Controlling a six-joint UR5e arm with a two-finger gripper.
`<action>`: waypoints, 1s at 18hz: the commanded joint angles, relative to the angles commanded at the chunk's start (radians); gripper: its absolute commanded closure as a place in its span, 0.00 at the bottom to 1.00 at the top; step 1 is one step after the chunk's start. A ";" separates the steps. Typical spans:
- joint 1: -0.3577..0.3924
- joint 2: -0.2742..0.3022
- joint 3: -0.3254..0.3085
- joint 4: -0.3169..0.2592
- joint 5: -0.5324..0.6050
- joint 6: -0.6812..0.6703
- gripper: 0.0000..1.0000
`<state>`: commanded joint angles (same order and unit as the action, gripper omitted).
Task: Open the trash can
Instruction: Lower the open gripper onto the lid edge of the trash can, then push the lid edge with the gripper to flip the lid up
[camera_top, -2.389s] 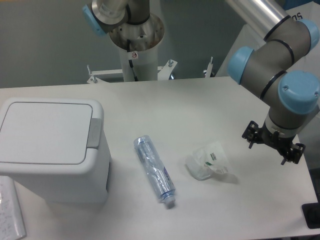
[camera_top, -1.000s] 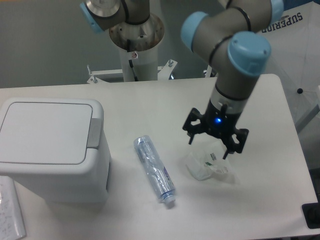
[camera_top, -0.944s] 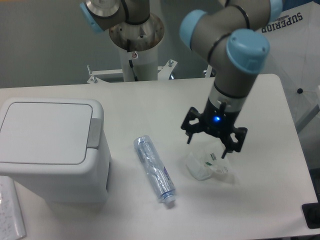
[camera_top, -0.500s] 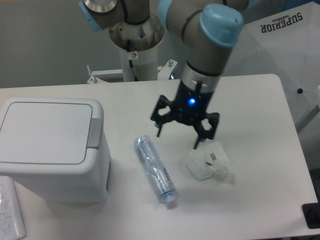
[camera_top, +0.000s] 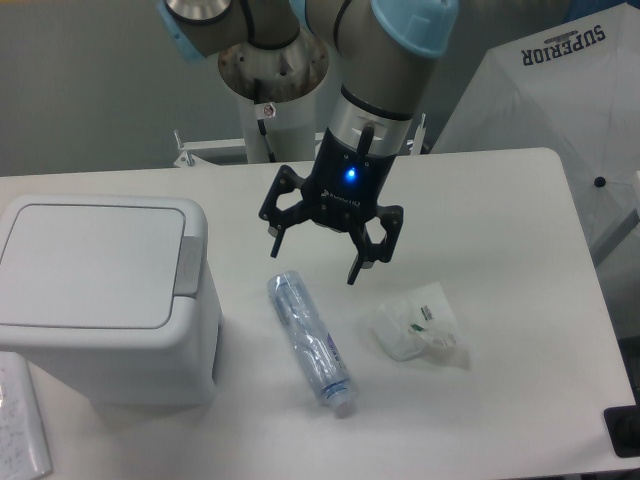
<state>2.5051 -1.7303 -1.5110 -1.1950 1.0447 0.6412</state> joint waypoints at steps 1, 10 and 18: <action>-0.011 0.000 -0.003 0.000 -0.014 -0.002 0.00; -0.034 -0.017 -0.009 0.002 -0.178 -0.098 0.00; -0.052 -0.045 -0.014 0.025 -0.175 -0.095 0.00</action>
<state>2.4528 -1.7748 -1.5248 -1.1704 0.8698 0.5461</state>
